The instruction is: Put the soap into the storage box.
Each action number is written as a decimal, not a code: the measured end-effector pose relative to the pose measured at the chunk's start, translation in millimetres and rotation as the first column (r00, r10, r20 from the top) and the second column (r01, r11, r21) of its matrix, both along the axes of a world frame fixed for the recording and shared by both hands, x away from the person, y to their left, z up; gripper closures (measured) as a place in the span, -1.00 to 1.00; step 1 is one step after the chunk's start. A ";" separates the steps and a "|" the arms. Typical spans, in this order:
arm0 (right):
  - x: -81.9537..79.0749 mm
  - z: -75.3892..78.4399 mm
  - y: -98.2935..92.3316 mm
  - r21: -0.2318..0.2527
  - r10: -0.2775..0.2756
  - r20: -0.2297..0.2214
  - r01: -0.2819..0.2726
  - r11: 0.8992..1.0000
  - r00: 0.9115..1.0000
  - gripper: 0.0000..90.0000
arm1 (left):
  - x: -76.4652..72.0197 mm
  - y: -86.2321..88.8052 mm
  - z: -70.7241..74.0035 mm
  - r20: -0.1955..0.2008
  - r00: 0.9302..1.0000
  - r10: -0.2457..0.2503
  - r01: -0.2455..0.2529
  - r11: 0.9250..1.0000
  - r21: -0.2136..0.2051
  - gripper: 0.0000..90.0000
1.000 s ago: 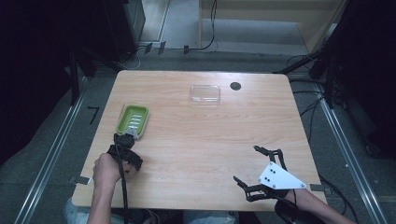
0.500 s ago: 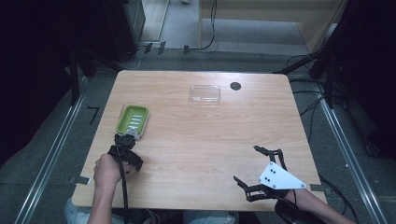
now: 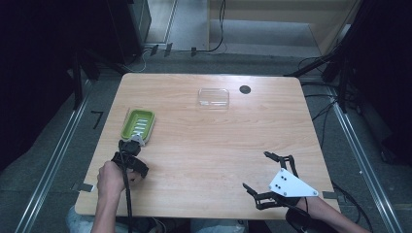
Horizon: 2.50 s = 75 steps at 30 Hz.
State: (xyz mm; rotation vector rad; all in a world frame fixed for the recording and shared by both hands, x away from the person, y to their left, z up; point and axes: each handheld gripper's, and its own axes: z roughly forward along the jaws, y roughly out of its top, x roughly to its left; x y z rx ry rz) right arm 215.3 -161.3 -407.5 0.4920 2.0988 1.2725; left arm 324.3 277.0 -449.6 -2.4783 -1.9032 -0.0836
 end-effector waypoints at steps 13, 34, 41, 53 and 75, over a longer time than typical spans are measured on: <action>0.7 -0.1 -0.7 0.005 -0.004 -0.004 0.004 1.000 1.000 -1.00 | -1.1 -1.2 10.3 -0.014 0.999 -0.033 0.033 0.999 0.003 -0.26; 1.3 0.0 -0.1 0.005 -0.001 -0.003 0.001 1.000 1.000 -1.00 | 7.1 4.8 28.3 -0.025 0.998 -0.051 0.051 0.999 -0.003 -0.26; 1.3 0.0 -0.1 0.004 0.000 -0.003 0.000 1.000 1.000 -1.00 | 9.3 4.2 31.4 -0.030 0.998 -0.054 0.054 0.999 -0.001 -0.26; 1.1 0.0 0.2 0.004 -0.001 -0.003 0.001 1.000 1.000 -1.00 | 14.1 4.2 40.3 -0.028 0.998 -0.065 0.065 0.998 0.001 -0.26; 1.5 -0.1 0.2 0.006 -0.001 -0.004 0.001 1.000 1.000 -1.00 | 28.3 2.0 55.1 -0.038 0.996 -0.082 0.082 0.997 -0.003 -0.26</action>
